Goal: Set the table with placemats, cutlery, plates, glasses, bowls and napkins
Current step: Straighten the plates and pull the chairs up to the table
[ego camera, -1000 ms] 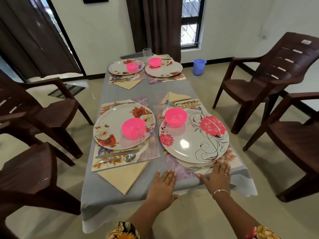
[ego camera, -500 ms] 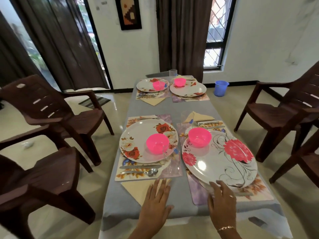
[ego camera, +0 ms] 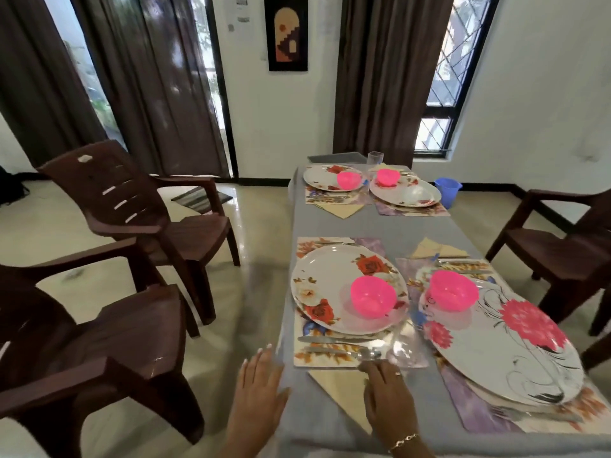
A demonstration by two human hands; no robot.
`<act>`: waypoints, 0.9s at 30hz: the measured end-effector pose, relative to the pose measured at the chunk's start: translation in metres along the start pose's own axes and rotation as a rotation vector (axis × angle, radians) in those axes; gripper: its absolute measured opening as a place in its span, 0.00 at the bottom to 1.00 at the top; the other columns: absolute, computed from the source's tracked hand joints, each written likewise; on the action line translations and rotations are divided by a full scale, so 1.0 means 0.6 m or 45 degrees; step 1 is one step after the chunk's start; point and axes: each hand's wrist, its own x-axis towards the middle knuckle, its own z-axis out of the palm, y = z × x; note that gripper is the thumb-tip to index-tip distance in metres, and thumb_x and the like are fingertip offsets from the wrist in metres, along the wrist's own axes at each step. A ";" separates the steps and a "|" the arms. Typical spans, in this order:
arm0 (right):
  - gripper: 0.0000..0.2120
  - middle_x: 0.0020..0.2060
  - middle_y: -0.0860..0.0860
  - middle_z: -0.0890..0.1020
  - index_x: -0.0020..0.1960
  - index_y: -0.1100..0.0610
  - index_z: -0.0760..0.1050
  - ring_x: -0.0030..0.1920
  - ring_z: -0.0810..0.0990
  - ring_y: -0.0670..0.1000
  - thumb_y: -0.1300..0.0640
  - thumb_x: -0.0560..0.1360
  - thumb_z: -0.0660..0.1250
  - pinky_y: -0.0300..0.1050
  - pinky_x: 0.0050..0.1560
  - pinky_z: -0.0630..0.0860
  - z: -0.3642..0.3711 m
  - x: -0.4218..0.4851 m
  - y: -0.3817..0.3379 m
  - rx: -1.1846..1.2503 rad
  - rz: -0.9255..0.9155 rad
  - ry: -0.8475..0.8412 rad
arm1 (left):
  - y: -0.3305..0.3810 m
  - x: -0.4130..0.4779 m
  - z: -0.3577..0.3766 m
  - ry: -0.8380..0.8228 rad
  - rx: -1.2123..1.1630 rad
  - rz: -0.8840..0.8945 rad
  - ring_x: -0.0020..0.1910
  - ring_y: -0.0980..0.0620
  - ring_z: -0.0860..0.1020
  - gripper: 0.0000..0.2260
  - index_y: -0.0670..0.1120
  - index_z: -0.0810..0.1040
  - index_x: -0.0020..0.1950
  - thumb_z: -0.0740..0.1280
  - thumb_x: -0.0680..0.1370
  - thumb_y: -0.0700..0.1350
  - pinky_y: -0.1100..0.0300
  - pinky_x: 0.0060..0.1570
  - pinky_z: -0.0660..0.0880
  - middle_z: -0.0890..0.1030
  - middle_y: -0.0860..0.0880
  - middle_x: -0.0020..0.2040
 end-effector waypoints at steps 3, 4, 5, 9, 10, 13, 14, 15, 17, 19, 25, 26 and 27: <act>0.15 0.49 0.48 0.73 0.51 0.49 0.69 0.47 0.72 0.50 0.57 0.67 0.54 0.37 0.32 0.74 0.047 0.026 -0.076 0.049 0.064 0.002 | -0.098 0.009 -0.023 -0.010 -0.019 -0.013 0.54 0.44 0.78 0.12 0.49 0.70 0.51 0.61 0.72 0.53 0.53 0.51 0.77 0.73 0.42 0.61; 0.14 0.48 0.49 0.74 0.52 0.50 0.69 0.46 0.73 0.50 0.56 0.67 0.54 0.37 0.35 0.73 0.064 0.036 -0.098 0.054 0.091 0.002 | -0.132 0.013 -0.027 -0.057 -0.048 -0.023 0.51 0.44 0.80 0.13 0.49 0.71 0.50 0.67 0.69 0.51 0.53 0.46 0.79 0.76 0.41 0.60; 0.14 0.46 0.51 0.77 0.52 0.50 0.69 0.45 0.74 0.51 0.56 0.67 0.54 0.39 0.39 0.71 0.079 0.044 -0.119 0.044 0.115 0.003 | -0.165 0.017 -0.029 -0.077 -0.058 -0.045 0.50 0.44 0.81 0.14 0.48 0.72 0.49 0.71 0.69 0.51 0.54 0.43 0.79 0.78 0.40 0.58; 0.15 0.44 0.56 0.79 0.51 0.52 0.72 0.46 0.76 0.55 0.56 0.67 0.54 0.42 0.44 0.70 0.126 0.073 -0.182 0.079 0.271 0.041 | -0.257 0.038 -0.044 -0.225 -0.061 -0.085 0.46 0.46 0.81 0.21 0.47 0.74 0.46 0.46 0.81 0.56 0.56 0.37 0.79 0.81 0.41 0.54; 0.15 0.44 0.56 0.78 0.50 0.53 0.73 0.45 0.76 0.56 0.56 0.67 0.54 0.42 0.43 0.71 0.134 0.081 -0.192 0.083 0.310 0.052 | -0.271 0.046 -0.046 -0.248 -0.056 -0.078 0.46 0.46 0.82 0.22 0.46 0.76 0.45 0.47 0.81 0.56 0.56 0.37 0.79 0.81 0.41 0.54; 0.15 0.44 0.56 0.77 0.50 0.54 0.73 0.45 0.72 0.52 0.57 0.67 0.54 0.41 0.42 0.70 0.152 0.101 -0.207 0.069 0.351 0.063 | -0.298 0.076 -0.034 -0.326 -0.074 0.004 0.47 0.45 0.82 0.17 0.46 0.78 0.46 0.54 0.75 0.55 0.55 0.40 0.80 0.81 0.41 0.53; 0.14 0.44 0.55 0.77 0.50 0.56 0.75 0.45 0.72 0.52 0.58 0.68 0.55 0.40 0.42 0.70 0.157 0.109 -0.208 0.067 0.367 0.071 | -0.299 0.090 -0.031 -0.368 -0.108 0.018 0.47 0.45 0.82 0.17 0.46 0.79 0.47 0.55 0.74 0.55 0.56 0.40 0.80 0.81 0.42 0.54; 0.14 0.43 0.55 0.77 0.49 0.57 0.76 0.44 0.74 0.53 0.60 0.68 0.56 0.39 0.40 0.69 0.162 0.119 -0.207 0.063 0.398 0.080 | -0.299 0.106 -0.025 -0.396 -0.132 0.028 0.47 0.46 0.82 0.17 0.46 0.79 0.46 0.56 0.73 0.55 0.56 0.39 0.79 0.81 0.42 0.53; 0.12 0.43 0.55 0.77 0.47 0.59 0.77 0.42 0.76 0.56 0.62 0.68 0.57 0.38 0.39 0.69 0.172 0.141 -0.204 0.073 0.475 0.086 | -0.298 0.136 -0.007 -0.427 -0.172 0.093 0.47 0.46 0.82 0.19 0.46 0.81 0.45 0.55 0.75 0.55 0.57 0.37 0.79 0.81 0.43 0.52; 0.12 0.45 0.57 0.78 0.48 0.60 0.76 0.44 0.78 0.58 0.61 0.69 0.57 0.39 0.41 0.71 0.186 0.164 -0.198 0.066 0.523 0.097 | -0.296 0.175 0.014 -0.445 -0.188 0.164 0.47 0.46 0.81 0.24 0.46 0.81 0.45 0.50 0.79 0.57 0.57 0.37 0.78 0.81 0.43 0.52; 0.13 0.46 0.54 0.78 0.50 0.59 0.77 0.46 0.77 0.57 0.62 0.68 0.61 0.43 0.44 0.72 0.232 0.251 -0.168 0.070 0.669 0.131 | -0.297 0.317 0.081 -0.557 -0.190 0.260 0.47 0.46 0.82 0.18 0.47 0.81 0.46 0.55 0.73 0.55 0.56 0.37 0.80 0.81 0.43 0.52; 0.13 0.46 0.54 0.78 0.51 0.59 0.77 0.46 0.77 0.56 0.62 0.68 0.61 0.43 0.45 0.72 0.236 0.265 -0.163 0.066 0.697 0.122 | -0.297 0.337 0.091 -0.583 -0.211 0.281 0.48 0.46 0.82 0.18 0.47 0.81 0.46 0.56 0.73 0.55 0.55 0.38 0.80 0.81 0.43 0.52; 0.13 0.47 0.54 0.78 0.51 0.58 0.77 0.47 0.78 0.56 0.61 0.68 0.61 0.43 0.45 0.72 0.239 0.278 -0.160 0.064 0.715 0.113 | -0.298 0.357 0.100 -0.595 -0.234 0.308 0.48 0.46 0.82 0.18 0.47 0.81 0.46 0.56 0.74 0.55 0.54 0.39 0.80 0.81 0.43 0.52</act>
